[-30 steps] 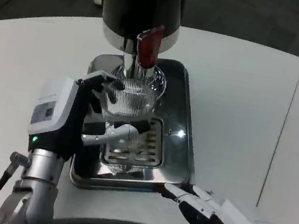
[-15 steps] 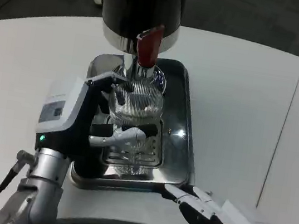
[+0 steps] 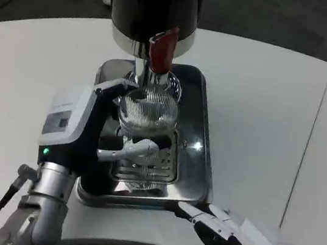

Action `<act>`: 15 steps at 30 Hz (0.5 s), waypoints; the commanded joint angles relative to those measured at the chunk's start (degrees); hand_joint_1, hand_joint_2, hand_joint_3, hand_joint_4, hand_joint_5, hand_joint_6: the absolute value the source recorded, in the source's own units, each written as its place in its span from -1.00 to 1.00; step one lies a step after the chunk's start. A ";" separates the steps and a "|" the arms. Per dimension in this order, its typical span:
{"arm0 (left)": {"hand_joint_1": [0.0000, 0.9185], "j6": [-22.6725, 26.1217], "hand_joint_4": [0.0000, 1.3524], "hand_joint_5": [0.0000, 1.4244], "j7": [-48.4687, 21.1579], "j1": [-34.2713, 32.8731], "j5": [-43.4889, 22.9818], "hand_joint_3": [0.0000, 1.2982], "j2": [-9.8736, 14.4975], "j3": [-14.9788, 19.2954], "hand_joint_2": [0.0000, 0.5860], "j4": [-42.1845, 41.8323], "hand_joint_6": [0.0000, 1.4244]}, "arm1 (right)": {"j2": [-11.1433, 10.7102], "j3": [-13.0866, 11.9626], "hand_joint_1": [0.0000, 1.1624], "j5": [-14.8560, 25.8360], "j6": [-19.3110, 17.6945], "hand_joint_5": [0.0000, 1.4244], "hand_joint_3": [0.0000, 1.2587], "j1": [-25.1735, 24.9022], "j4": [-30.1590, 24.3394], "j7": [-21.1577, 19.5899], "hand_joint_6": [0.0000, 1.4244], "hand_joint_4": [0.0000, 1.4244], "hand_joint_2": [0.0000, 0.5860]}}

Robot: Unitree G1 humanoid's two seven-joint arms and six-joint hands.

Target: Grasp the cup under the faucet to collect the drink, then remove the cup.

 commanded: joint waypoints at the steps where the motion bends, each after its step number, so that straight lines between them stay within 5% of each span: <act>1: -0.25 0.33 -0.47 -0.28 0.60 1.62 -0.11 -0.44 0.38 0.52 -0.42 -0.32 -0.25 | 0.23 0.21 -0.38 0.14 -0.53 -0.96 -0.83 0.06 0.39 -0.79 -1.00 -0.85 0.80; 6: -0.34 -0.28 -0.87 -0.54 3.07 0.94 -0.03 -0.98 -0.85 0.69 -0.59 0.91 -0.49 | 0.35 -0.03 -0.37 0.37 -0.60 -0.96 -0.82 -0.04 0.48 -1.24 -1.00 -0.84 0.84; 9: -0.50 -0.67 -0.96 -0.65 4.50 0.58 0.10 -1.00 -1.14 0.59 -0.83 1.58 -0.60 | 0.41 -0.03 -0.36 0.44 -0.58 -0.95 -0.82 -0.23 0.62 -1.40 -0.98 -0.84 0.84; 15: -0.65 -1.59 -0.98 -0.68 4.97 -0.08 -0.09 -1.00 -1.20 0.35 -0.93 3.28 -0.65 | 0.53 0.24 -0.36 0.50 -0.52 -0.95 -0.82 -0.77 1.21 -1.59 -0.98 -0.84 0.84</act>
